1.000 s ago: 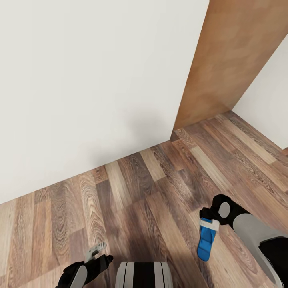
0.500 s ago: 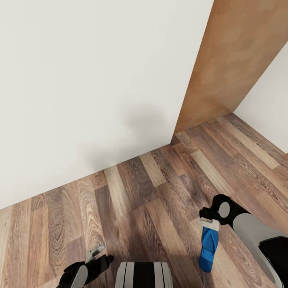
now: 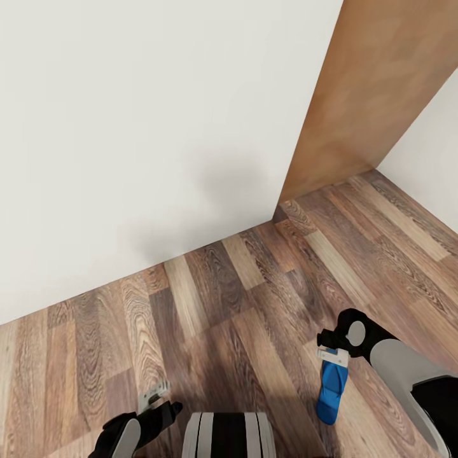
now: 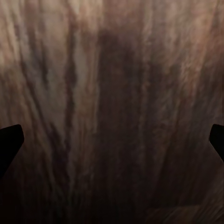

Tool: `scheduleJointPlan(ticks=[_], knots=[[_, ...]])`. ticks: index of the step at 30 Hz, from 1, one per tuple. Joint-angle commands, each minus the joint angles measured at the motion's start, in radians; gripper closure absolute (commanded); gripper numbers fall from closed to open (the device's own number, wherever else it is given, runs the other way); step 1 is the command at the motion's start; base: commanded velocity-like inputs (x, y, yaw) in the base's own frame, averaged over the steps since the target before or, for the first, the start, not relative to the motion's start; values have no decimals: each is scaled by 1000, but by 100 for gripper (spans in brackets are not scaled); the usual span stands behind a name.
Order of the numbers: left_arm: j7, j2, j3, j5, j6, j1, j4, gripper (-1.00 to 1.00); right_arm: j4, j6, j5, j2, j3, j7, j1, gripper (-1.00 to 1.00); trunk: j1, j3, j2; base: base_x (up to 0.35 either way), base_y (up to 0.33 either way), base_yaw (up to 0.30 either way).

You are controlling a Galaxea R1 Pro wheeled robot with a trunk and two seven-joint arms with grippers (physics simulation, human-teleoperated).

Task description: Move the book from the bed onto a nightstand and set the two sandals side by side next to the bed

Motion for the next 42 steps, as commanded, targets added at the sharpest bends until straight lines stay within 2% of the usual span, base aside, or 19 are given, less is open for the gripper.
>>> scheduleJointPlan(ticks=[1,9,12,13,14,17,22,29,42], knots=[[7,-1,2,11,4,0,-2,-100,-2,-4,-4,0,3,5,0,-100,0,-5,-1,0,0,0],[6,4,6,11,5,0,-27,-100,-1,-5,-4,1,3,7,0,-100,4,-36,-2,0,0,0],[6,7,8,11,6,4,-62,-100,-1,-5,-4,1,3,8,0,-100,4,-36,-2,0,0,0],[6,8,9,11,12,11,-99,-100,0,-5,-4,1,3,8,0,-100,4,-36,-2,0,0,0],[6,11,10,11,46,37,-184,-100,0,-5,-5,2,3,8,0,-100,4,-36,-2,0,0,0],[5,12,16,10,92,73,-290,-100,0,-5,-5,2,3,8,0,-100,4,-36,-2,0,0,0],[2,13,44,15,135,117,-396,-100,0,-5,-5,4,3,8,0,-100,4,-36,-2,0,0,0],[1,13,61,38,151,135,-436,-100,0,-6,-5,3,3,8,0,-100,7,-59,-4,0,0,0],[3,13,64,43,151,139,-430,-100,0,-5,-5,1,3,8,0,-100,12,-109,-7,0,0,0]])
